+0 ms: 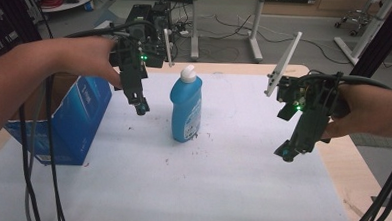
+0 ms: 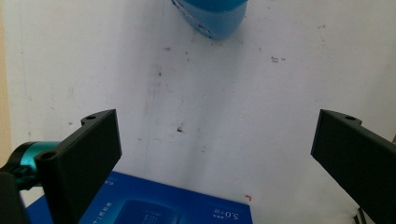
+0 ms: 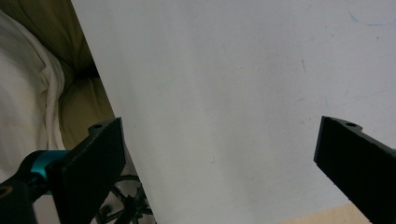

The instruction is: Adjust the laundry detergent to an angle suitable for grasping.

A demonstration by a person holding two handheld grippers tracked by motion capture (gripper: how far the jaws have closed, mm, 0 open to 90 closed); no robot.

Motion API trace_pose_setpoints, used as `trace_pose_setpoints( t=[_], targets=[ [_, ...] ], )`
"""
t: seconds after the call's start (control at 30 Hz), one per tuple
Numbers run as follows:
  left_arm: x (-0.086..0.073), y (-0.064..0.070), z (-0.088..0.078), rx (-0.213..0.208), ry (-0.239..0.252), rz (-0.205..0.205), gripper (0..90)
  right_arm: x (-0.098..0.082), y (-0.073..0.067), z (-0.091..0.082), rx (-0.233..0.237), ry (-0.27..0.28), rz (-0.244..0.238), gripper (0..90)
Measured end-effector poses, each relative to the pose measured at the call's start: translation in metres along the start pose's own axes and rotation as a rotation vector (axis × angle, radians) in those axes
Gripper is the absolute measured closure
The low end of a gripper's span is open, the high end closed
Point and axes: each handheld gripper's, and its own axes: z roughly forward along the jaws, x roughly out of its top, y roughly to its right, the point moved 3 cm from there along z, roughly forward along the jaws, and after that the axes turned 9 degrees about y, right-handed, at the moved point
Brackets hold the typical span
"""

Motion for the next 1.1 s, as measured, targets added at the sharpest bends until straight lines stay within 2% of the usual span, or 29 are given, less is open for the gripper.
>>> trace_pose_setpoints(
  t=[0.8,1.03,1.1],
  targets=[
    [-0.0004,-0.0006,-0.0021,0.014,-0.006,-0.013,1.7,0.0001,-0.0002,-0.0026,-0.001,0.002,-0.008,1.5],
    [-0.0025,0.0011,-0.0047,0.006,-0.011,-0.064,1.7,-0.0004,0.0009,-0.0028,0.000,0.008,-0.012,1.5],
    [-0.0023,0.0013,-0.0047,0.005,-0.017,-0.066,1.7,-0.0005,0.0011,-0.0033,-0.002,0.008,-0.009,1.5]
  ],
)
